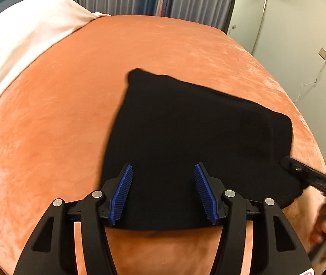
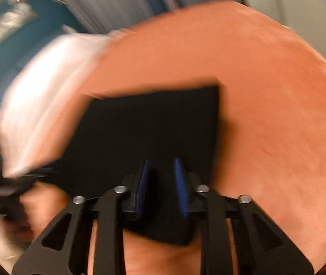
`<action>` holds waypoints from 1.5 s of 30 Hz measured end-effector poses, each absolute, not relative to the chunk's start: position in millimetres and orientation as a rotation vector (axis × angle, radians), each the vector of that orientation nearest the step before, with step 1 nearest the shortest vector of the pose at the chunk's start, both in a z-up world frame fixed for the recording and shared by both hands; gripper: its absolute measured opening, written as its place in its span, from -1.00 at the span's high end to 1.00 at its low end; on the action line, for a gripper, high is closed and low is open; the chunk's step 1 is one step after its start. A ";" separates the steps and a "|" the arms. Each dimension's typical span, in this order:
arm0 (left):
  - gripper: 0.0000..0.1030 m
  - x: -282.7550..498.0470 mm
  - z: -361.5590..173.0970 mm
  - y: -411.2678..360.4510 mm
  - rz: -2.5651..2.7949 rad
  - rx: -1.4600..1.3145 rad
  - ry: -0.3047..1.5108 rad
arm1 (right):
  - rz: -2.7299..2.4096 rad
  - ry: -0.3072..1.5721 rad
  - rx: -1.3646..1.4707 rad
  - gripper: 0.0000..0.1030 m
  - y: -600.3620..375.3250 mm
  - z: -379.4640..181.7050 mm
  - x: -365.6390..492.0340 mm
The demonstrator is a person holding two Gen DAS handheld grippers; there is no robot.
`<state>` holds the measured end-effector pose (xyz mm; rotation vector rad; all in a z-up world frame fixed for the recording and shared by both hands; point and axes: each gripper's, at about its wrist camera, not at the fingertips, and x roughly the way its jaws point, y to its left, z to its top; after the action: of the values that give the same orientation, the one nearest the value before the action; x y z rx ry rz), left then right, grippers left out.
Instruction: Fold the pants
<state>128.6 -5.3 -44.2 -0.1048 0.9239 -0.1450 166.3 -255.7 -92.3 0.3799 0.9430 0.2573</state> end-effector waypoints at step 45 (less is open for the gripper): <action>-0.39 72.0 -46.8 27.9 0.009 0.100 0.892 | 0.161 0.938 0.228 0.73 -206.8 -93.4 116.4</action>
<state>72.0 27.9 -46.8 0.1001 0.8924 0.0090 116.4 -206.8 -93.4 0.2277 0.9384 0.1611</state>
